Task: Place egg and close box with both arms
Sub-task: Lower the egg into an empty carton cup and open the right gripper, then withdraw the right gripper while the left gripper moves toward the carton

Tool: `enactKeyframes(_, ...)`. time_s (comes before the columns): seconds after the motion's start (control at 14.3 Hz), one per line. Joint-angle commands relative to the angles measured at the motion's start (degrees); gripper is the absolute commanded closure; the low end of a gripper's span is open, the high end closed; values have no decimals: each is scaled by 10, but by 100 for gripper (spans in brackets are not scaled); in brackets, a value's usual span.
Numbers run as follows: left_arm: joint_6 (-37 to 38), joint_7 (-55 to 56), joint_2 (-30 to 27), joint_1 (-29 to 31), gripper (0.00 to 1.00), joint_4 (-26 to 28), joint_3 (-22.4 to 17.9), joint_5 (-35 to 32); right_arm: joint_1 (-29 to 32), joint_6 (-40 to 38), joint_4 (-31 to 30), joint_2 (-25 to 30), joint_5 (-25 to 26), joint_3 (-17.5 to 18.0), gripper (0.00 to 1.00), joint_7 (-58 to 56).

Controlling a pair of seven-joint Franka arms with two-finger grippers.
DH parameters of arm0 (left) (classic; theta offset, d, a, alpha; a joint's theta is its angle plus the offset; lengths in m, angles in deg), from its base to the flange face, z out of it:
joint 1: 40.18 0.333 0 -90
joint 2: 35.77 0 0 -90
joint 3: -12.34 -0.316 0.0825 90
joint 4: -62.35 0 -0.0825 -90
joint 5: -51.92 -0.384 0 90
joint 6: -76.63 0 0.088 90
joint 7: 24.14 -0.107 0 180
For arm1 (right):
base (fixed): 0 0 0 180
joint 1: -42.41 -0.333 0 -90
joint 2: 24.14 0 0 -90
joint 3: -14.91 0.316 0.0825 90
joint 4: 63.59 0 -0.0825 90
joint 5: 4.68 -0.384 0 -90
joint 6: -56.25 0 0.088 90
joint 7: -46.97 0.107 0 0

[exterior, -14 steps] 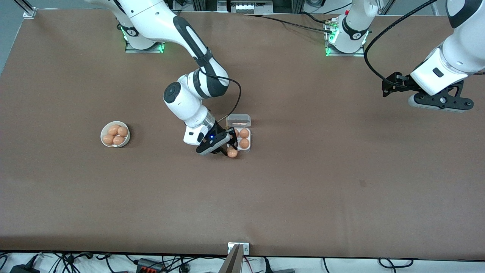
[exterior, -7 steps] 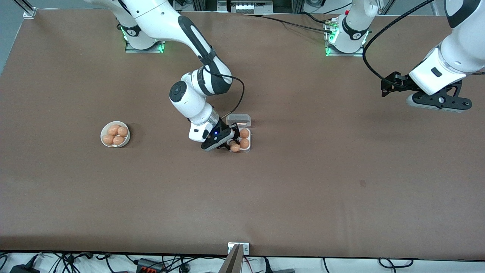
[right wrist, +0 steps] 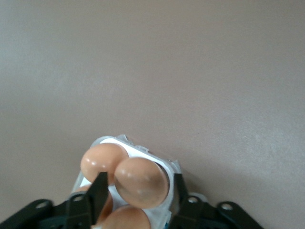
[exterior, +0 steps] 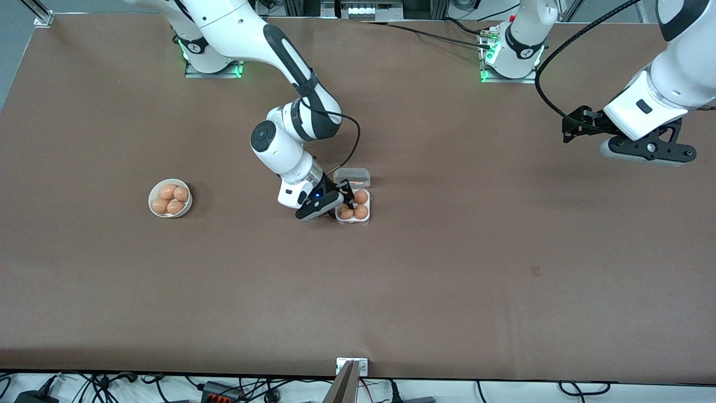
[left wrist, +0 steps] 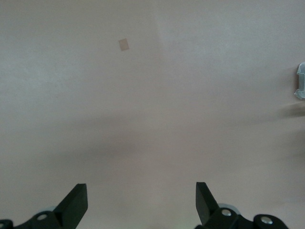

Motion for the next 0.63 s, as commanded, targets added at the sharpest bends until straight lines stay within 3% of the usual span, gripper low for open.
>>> enactKeyframes(0.0,6,0,14,-1,0,-29,4,-2,-6,-24,0,30,-12,-13,0,33)
enactKeyframes(0.07,8,0,18,-1,0,-32,4,-2,1,-50,5,40,-9,-22,0,33)
enactKeyframes(0.42,13,-2,20,-1,0,-41,7,-1,-1,-310,120,57,23,-168,0,38)
enactKeyframes(0.56,20,-3,20,1,0,-50,6,1,9,-392,179,55,53,-196,0,66)
